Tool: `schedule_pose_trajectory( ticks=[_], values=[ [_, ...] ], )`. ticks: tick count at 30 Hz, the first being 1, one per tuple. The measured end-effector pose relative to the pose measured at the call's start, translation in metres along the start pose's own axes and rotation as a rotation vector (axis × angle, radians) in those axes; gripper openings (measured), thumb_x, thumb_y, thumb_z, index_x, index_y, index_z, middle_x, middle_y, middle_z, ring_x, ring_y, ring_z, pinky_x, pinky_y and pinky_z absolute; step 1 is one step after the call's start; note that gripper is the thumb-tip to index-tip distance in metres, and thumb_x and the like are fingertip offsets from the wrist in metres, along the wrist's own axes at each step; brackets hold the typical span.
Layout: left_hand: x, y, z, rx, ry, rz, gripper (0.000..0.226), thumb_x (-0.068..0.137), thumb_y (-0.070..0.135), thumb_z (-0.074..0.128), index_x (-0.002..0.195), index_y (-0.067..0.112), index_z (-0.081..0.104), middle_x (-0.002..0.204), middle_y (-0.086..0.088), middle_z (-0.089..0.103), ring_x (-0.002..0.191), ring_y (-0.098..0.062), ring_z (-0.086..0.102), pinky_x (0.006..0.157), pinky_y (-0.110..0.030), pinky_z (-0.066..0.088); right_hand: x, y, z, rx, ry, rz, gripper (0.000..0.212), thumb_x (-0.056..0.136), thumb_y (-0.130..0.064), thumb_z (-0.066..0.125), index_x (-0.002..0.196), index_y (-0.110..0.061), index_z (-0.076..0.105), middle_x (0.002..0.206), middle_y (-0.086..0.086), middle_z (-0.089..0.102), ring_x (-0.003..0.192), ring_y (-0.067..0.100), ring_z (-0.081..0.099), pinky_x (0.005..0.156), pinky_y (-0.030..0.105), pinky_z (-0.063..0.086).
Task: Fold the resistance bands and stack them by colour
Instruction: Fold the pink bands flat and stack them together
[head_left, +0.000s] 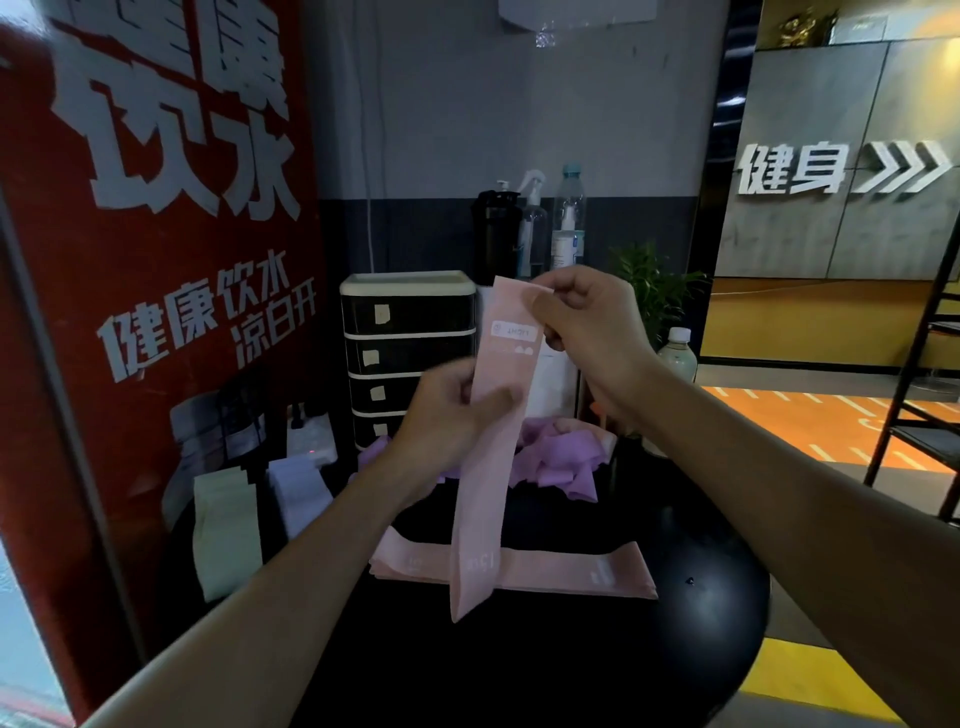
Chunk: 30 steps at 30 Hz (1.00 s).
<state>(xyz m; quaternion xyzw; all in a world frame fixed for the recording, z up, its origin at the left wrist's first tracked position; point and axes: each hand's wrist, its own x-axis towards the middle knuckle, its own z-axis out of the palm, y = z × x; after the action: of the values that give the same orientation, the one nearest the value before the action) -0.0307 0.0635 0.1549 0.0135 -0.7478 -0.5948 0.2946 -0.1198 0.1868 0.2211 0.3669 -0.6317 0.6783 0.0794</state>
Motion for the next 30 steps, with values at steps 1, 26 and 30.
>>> schedule_pose_trajectory(
  ticks=[1, 26, 30],
  values=[
    [-0.005, -0.011, 0.0, -0.015, -0.023, -0.03, 0.016, 0.091, 0.011, 0.068, 0.107, 0.013, 0.071, 0.097, -0.009, 0.076, 0.089, -0.025, 0.073, 0.077, -0.041, 0.06, 0.0, 0.001, -0.002, -0.003, 0.009, 0.001, 0.005, 0.09, -0.007, 0.064, 0.092, -0.005, 0.069, 0.069, 0.002, 0.061, 0.055, 0.004, 0.049, 0.056, 0.021, 0.044],
    [-0.067, -0.092, -0.05, -0.147, 0.019, -0.417, 0.015, 0.093, 0.005, 0.063, 0.107, 0.005, 0.068, 0.104, -0.013, 0.073, 0.079, -0.019, 0.068, 0.063, -0.029, 0.055, -0.024, 0.065, -0.065, -0.113, 0.348, 0.175, 0.005, 0.091, -0.007, 0.061, 0.096, -0.008, 0.063, 0.088, 0.009, 0.067, 0.069, 0.014, 0.061, 0.053, 0.021, 0.049],
    [-0.062, -0.093, -0.062, -0.062, 0.272, -0.369, 0.014, 0.088, -0.003, 0.067, 0.098, 0.006, 0.063, 0.096, -0.017, 0.065, 0.073, -0.024, 0.063, 0.057, -0.032, 0.058, -0.051, 0.09, -0.078, -0.125, 0.264, 0.221, 0.02, 0.09, 0.002, 0.058, 0.098, -0.016, 0.058, 0.092, 0.009, 0.064, 0.084, 0.02, 0.064, 0.066, 0.028, 0.055]
  ],
)
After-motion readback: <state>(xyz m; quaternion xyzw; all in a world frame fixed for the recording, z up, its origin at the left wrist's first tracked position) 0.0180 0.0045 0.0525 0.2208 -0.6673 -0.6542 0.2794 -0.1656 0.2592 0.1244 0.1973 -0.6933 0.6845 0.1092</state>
